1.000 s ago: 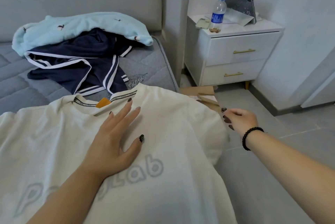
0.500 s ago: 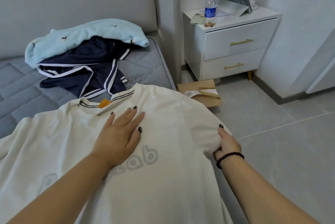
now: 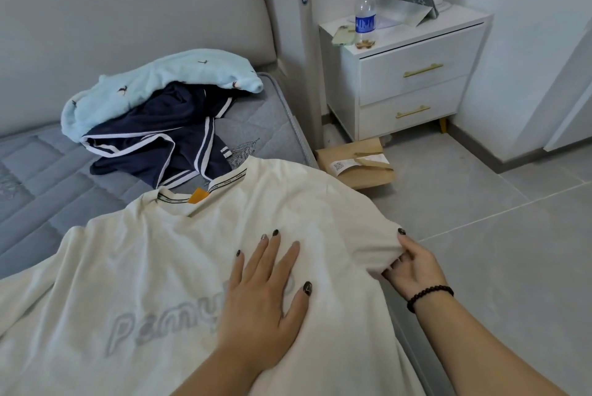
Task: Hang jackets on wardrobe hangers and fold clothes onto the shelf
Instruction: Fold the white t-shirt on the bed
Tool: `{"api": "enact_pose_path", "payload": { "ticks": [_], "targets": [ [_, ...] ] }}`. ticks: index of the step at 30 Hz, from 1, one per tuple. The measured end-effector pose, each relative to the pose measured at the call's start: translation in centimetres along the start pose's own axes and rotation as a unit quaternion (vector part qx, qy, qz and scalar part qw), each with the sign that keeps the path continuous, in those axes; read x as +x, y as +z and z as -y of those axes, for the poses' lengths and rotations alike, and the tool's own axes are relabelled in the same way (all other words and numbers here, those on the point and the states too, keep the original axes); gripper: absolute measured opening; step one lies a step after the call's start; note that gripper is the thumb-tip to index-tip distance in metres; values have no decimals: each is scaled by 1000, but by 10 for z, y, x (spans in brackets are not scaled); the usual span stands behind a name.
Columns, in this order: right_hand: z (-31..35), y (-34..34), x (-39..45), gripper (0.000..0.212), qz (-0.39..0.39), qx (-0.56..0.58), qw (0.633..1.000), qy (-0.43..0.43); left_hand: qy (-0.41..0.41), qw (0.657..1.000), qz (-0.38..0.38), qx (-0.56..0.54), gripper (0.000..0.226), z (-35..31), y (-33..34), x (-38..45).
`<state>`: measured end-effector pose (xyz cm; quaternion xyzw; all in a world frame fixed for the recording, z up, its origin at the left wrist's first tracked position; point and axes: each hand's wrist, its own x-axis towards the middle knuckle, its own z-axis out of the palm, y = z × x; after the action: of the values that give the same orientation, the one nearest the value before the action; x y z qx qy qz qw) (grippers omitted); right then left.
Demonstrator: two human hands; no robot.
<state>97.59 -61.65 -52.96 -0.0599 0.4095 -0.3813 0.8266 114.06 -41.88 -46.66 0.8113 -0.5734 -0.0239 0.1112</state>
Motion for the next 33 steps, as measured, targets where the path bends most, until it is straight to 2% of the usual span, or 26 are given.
{"api": "enact_pose_path", "payload": {
  "ticks": [2, 4, 6, 7, 9, 11, 14, 18, 20, 23, 26, 28, 30, 31, 32, 33],
  "targets": [
    [8, -12, 5, 17, -36, 27, 998, -40, -4, 1000, 11, -1, 61, -1, 0, -1],
    [10, -24, 8, 23, -121, 48, 990, -53, -7, 1000, 17, 13, 61, -1, -2, 0],
    [1, -27, 6, 38, -170, 57, 984, 14, -11, 999, 21, 26, 62, -2, -2, 0],
    [-5, -28, 3, 41, -191, 58, 977, 74, -14, 999, 21, 28, 63, -3, -2, 0],
    [-16, -23, -7, 51, -153, 33, 965, 210, -17, 999, 21, 31, 63, -5, -3, -1],
    [-20, -10, -22, 63, -63, -9, 961, 270, -18, 999, 19, 33, 64, -5, -3, -1],
    [-11, 12, -39, 55, 5, -53, 970, 237, -17, 999, 17, 34, 64, -5, -3, -1],
    [-19, 24, -48, 25, -55, -140, 972, 181, -20, 999, 12, 30, 64, -6, -3, -1],
    [-26, 18, -52, 29, -62, -176, 961, 203, -21, 999, 14, 25, 65, -6, -4, -1],
    [-23, 22, -61, 31, -43, -156, 962, 219, -23, 999, 11, 21, 65, -6, -4, -1],
    [-16, 39, -65, 18, -49, -111, 983, 140, -21, 1000, 6, 22, 65, -6, -3, -1],
    [-12, 49, -62, 19, -72, -53, 994, 60, -20, 1000, -8, 9, 67, -6, -3, 0],
    [-9, 58, -53, 9, -105, -55, 992, -54, -34, 998, -34, -39, 72, -7, -3, -1],
    [-8, 63, -50, 12, -121, -113, 973, -158, -52, 994, -51, -79, 73, -7, -2, -2],
    [-9, 71, -53, 19, -113, -205, 930, -284, -77, 986, -73, -126, 74, -7, -3, -3],
    [-13, 80, -58, 26, -57, -306, 860, -404, -104, 974, -95, -179, 74, -6, -3, -4]
  ]
}}
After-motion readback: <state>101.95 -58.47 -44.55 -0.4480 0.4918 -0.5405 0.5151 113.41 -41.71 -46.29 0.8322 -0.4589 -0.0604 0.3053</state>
